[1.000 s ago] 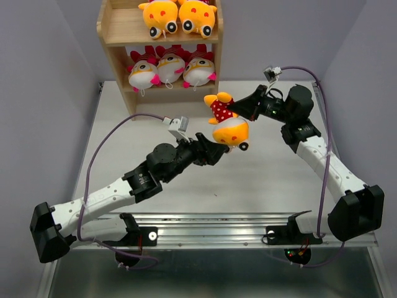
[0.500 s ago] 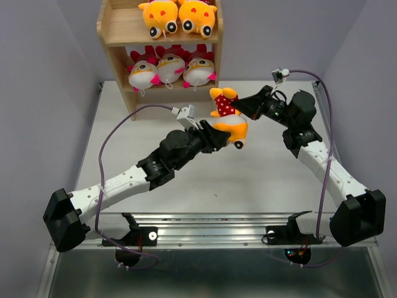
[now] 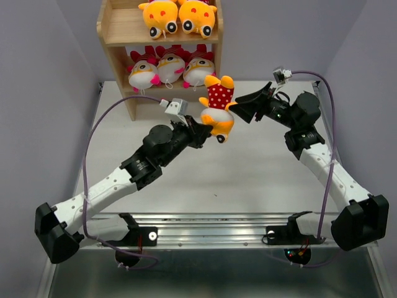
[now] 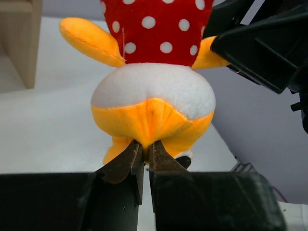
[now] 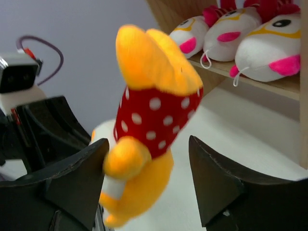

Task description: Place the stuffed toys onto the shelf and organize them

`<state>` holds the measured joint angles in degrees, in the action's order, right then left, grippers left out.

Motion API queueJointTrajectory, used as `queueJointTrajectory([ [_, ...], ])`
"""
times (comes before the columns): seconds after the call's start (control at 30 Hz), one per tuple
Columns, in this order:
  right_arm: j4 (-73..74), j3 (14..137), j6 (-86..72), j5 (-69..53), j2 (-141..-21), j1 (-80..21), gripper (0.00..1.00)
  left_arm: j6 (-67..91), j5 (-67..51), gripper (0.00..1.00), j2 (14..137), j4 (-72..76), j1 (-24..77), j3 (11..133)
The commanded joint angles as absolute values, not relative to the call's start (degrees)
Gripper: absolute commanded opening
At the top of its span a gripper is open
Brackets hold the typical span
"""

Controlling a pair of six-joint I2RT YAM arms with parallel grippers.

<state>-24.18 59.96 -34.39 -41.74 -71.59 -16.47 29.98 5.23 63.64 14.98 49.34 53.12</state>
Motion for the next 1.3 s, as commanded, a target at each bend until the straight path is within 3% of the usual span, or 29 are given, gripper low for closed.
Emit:
queueJointTrajectory([
  [0.0,-25.31,63.63,-24.47,-44.04,-67.15,-16.70,0.83,13.73,8.96,0.00,55.56,13.38,48.17,59.23],
  [0.1,-23.03,66.09,-18.14,-41.59,-65.14,-16.18,0.94,10.91,8.70,0.00,50.99,9.60,44.49,62.39],
  [0.27,-18.46,67.15,-12.31,-39.64,-62.58,-14.33,0.97,8.01,8.35,0.00,51.85,2.65,36.40,72.84],
  [0.5,-15.13,61.27,-10.20,-38.59,-59.24,-13.80,0.99,6.06,4.93,0.00,62.30,-5.79,24.82,91.30],
  [0.87,-7.65,56.78,-6.50,-36.48,-53.88,-13.27,1.00,16.24,-11.77,0.00,82.08,-4.04,3.71,113.97],
  [1.27,-6.42,52.12,-6.33,-34.19,-49.40,-12.74,1.00,20.56,-15.38,0.00,99.57,-7.91,-2.81,132.80],
])
